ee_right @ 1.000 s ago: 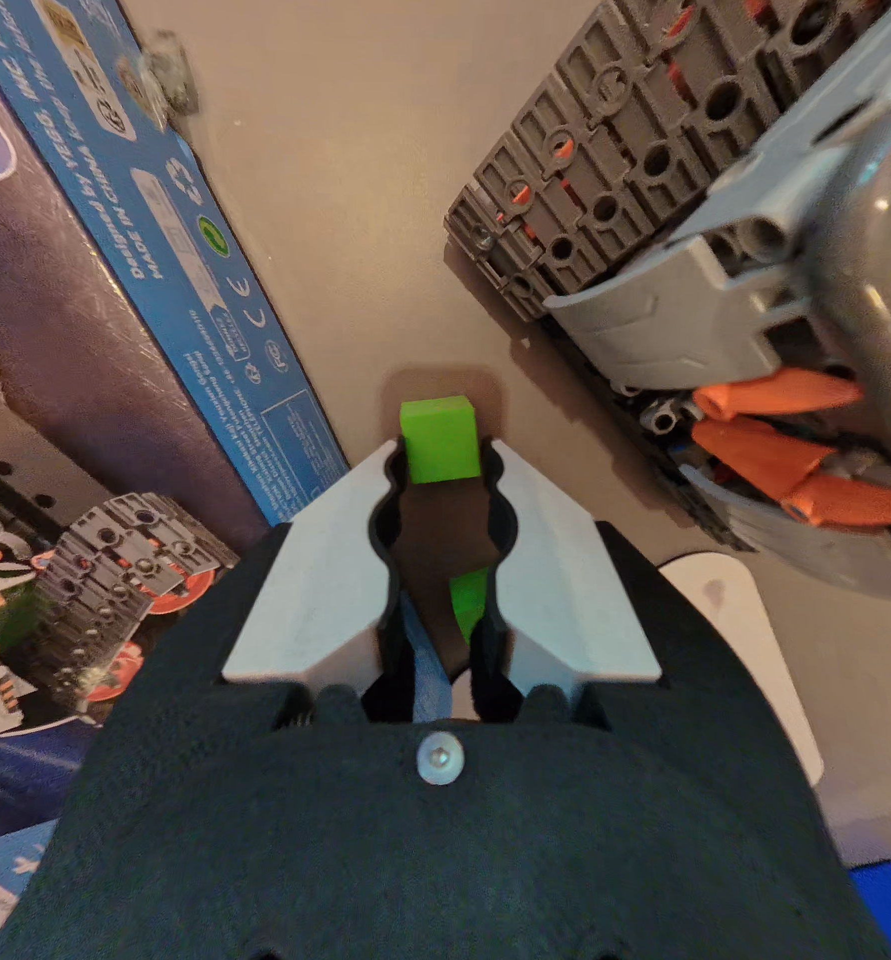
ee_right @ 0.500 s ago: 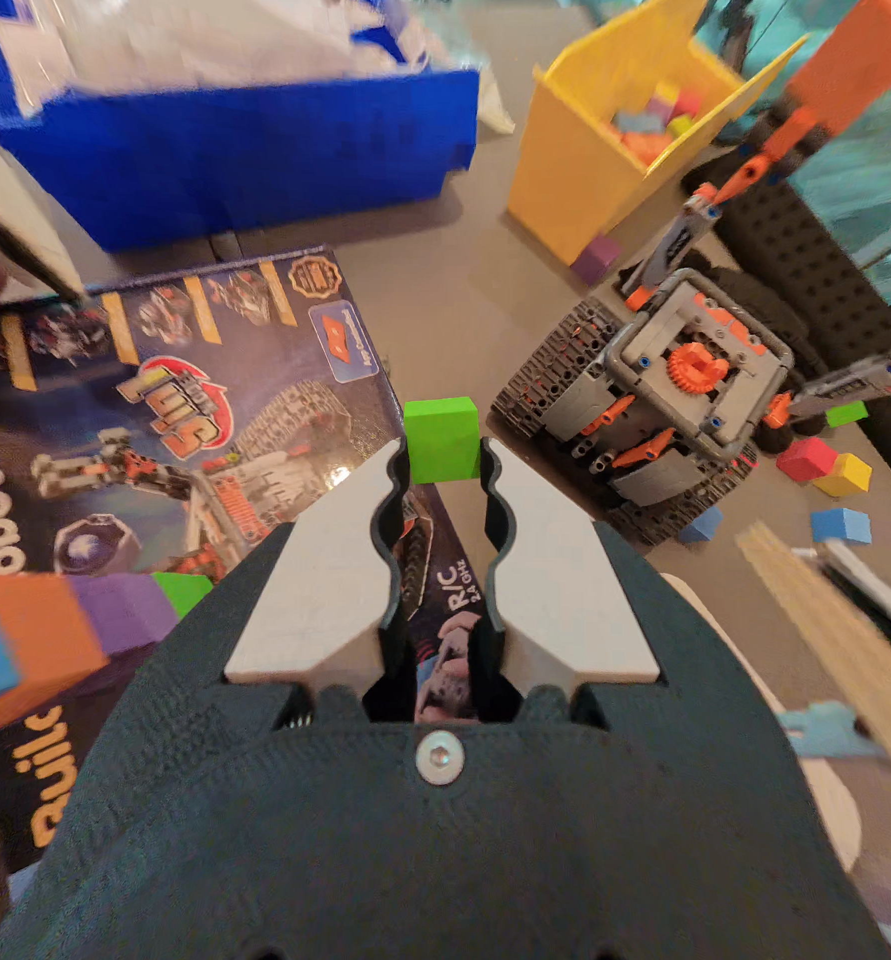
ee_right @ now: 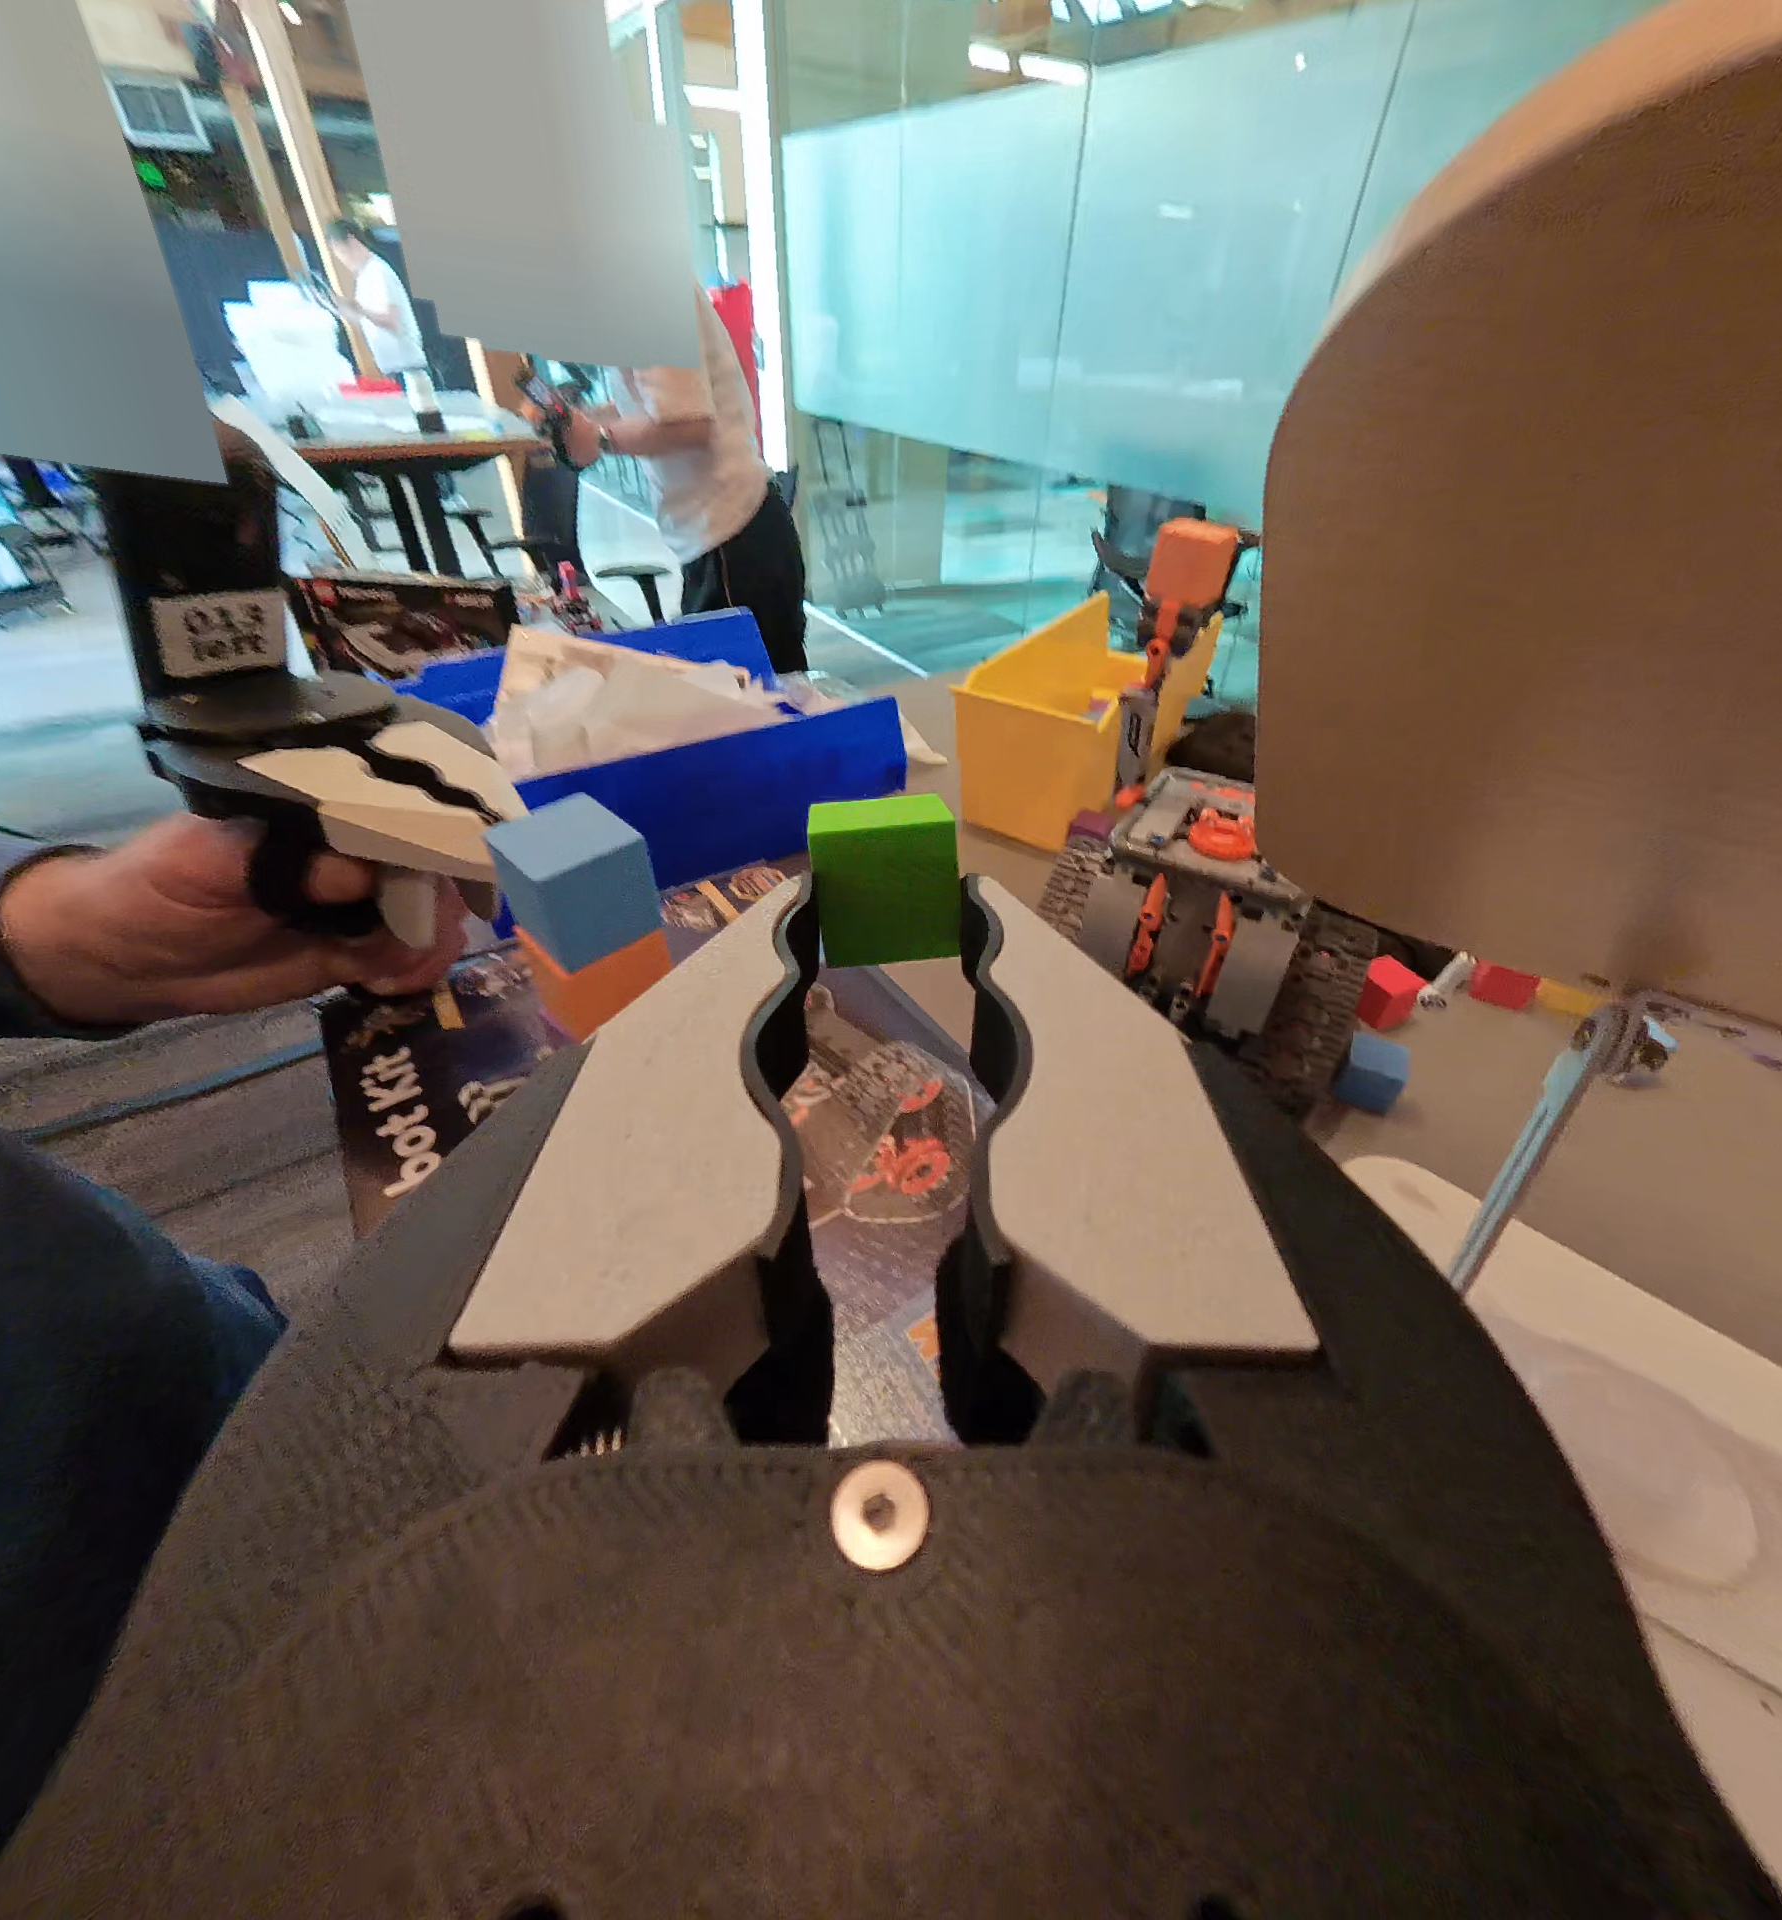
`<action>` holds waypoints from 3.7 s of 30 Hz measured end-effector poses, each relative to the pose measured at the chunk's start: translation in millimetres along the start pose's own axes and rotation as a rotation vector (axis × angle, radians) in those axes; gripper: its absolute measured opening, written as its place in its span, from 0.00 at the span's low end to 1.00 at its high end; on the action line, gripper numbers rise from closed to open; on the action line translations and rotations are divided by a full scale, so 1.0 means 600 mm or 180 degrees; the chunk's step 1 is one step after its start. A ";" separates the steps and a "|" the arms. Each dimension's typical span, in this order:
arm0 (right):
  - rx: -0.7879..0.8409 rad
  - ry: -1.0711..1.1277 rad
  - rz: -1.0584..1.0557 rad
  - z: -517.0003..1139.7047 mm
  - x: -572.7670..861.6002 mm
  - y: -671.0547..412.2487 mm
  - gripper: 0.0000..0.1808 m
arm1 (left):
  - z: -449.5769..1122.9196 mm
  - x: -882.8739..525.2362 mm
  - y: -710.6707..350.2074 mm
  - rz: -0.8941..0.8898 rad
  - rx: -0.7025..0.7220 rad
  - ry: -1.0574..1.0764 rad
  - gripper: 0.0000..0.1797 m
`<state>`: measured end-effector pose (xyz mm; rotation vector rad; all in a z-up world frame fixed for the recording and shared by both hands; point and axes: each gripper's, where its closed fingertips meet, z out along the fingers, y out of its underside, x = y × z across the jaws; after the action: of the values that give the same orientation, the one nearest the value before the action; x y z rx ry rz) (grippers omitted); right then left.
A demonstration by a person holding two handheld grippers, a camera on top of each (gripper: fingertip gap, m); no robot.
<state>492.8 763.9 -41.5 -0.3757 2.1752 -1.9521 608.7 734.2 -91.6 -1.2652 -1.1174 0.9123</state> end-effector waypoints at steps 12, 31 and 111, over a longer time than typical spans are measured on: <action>0.0367 -0.1232 0.0160 -0.005 -0.105 -0.062 0.14 | 0.005 -0.002 0.002 -0.0072 -0.0017 -0.0049 0.00; 0.0356 -0.1841 0.0432 0.038 -0.125 -0.027 0.14 | 0.004 -0.005 0.005 -0.0116 -0.0061 -0.0040 0.00; -0.3424 0.0199 -0.1493 0.118 0.185 0.272 0.15 | 0.008 -0.023 0.012 -0.0132 -0.0175 0.0018 0.07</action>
<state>399.6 678.2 -209.0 -1.0387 3.2085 -0.7013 601.2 723.2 -100.4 -1.2839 -1.1670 0.8517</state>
